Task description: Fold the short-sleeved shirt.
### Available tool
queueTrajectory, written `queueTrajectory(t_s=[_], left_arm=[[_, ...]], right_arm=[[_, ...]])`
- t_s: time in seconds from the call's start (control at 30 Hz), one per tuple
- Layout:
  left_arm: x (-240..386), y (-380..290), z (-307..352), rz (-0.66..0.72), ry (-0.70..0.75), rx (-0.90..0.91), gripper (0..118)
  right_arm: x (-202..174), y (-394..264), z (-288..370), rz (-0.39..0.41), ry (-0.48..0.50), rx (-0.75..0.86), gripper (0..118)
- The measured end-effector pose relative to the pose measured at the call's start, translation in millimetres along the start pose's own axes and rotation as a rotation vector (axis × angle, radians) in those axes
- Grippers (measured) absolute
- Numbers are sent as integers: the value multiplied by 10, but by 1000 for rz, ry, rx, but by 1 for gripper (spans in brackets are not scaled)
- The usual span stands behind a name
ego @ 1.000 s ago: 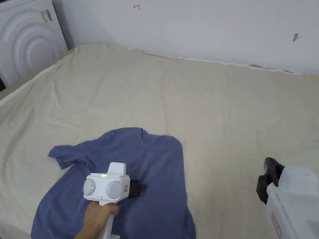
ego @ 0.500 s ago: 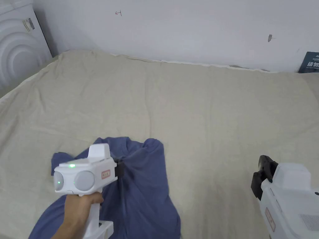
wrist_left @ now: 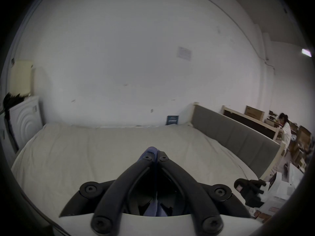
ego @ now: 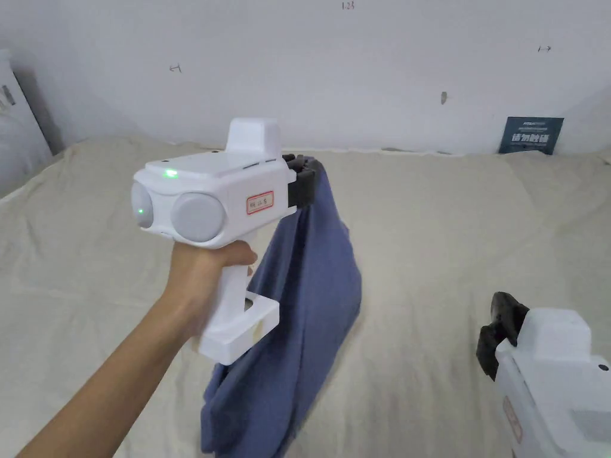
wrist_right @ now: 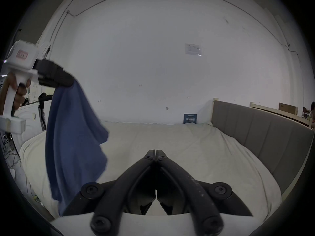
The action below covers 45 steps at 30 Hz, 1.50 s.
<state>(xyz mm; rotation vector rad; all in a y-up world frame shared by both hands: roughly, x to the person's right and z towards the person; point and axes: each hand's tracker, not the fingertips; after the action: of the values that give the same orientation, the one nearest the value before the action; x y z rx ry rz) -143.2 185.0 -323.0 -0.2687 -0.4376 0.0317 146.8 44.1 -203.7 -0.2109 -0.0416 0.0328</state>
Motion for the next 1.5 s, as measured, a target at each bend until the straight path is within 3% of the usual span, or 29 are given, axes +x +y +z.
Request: queueTrajectory(t_s=[0.2, 0.5, 0.77, 0.87, 0.93, 0.97, 1.0, 1.1, 1.2, 1.5], left_arm=[[527, -177, -387, -47, -121, -74, 2], [1071, -1551, -1004, -54, -236, -417, 2], [1219, -2831, -1510, -155, -91, -780, 2], [1268, -2944, -1449, -204, -67, -767, 2], [1285, -2844, -1386, -207, -71, -721, 14], [1271, -2773, -1360, -198, -67, -708, 28], [1260, -2702, -1287, -169, -59, -682, 57], [1143, -2397, -1112, -50, -26, -561, 117], [1019, -2033, -826, 18, 12, -384, 115], [578, -1253, 193, -90, 269, 162, 115]], right_arm=[[363, -23, 143, -1, -92, 8, 2], [730, -149, 253, -5, -173, -22, 2], [732, -217, 275, -9, -179, -54, 2], [717, -216, 288, -9, -177, -57, 2], [722, -210, 298, -5, -175, -56, 2], [720, -201, 302, -3, -176, -54, 2], [717, -188, 305, -2, -175, -52, 2], [627, -74, 366, -3, -174, -39, 2], [678, -19, 356, -4, -172, -13, 2], [533, 309, 415, -1, -158, 79, 2]])
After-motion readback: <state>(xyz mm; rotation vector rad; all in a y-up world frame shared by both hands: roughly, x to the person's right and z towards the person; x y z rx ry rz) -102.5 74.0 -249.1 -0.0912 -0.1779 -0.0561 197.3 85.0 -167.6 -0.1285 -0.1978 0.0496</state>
